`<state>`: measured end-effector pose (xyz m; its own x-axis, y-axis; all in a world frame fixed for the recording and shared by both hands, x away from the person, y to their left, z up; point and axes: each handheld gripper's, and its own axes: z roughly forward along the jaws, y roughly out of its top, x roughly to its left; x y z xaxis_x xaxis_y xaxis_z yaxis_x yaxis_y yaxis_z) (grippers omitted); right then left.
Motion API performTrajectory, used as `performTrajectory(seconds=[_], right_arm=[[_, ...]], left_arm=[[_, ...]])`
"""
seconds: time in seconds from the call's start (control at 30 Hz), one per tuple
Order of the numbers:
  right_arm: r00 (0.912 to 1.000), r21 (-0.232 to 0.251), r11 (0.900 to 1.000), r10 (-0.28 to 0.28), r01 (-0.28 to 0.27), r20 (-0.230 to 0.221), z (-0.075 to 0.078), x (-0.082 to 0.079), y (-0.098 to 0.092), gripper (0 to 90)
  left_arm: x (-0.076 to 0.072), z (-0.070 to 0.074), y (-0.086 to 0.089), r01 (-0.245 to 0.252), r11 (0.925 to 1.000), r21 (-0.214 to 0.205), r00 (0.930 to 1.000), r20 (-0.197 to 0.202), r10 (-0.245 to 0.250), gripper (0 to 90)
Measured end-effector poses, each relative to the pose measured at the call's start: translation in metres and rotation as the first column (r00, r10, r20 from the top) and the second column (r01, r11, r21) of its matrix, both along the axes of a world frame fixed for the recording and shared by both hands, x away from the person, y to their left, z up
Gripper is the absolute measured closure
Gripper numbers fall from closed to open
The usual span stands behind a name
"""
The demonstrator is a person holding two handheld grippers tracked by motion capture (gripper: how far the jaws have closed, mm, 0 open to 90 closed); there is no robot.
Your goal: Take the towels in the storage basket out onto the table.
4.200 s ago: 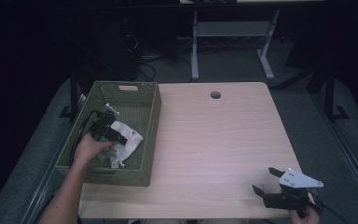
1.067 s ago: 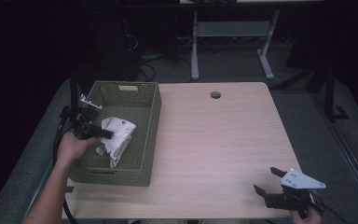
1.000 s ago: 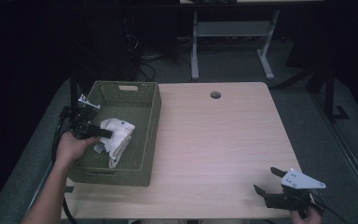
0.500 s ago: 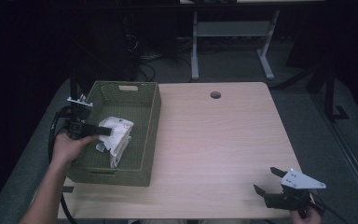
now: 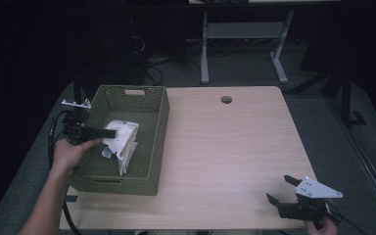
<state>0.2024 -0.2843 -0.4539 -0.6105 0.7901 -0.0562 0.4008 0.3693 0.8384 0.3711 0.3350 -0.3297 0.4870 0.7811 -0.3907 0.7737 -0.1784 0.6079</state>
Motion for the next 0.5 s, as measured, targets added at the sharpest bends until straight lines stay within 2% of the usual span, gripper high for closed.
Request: performTrajectory(seconds=[0.07,0.13,0.3,0.5], right_arm=[[1.0,0.001,1.0,-0.001,0.001,0.0,0.0,0.0,0.0,13.9],[1.0,0.002,1.0,-0.003,0.003,-0.002,0.0,0.0,0.0,13.9],[1.0,0.0,1.0,-0.003,0.003,0.002,0.0,0.0,-0.001,13.8],[1.0,0.0,1.0,-0.003,0.003,0.002,0.0,0.0,-0.001,13.8]], left_arm=[[-0.001,0.002,0.001,0.001,0.9997,-0.024,1.0,0.008,-0.001,87.7],[-0.001,0.003,0.002,0.0,0.9995,-0.03,0.9999,0.012,0.0,87.7],[-0.004,0.007,0.005,-0.003,0.9962,-0.087,0.9992,0.04,0.007,87.7],[-0.007,0.016,0.007,0.027,0.9898,-0.14,0.997,0.076,-0.016,87.7]])
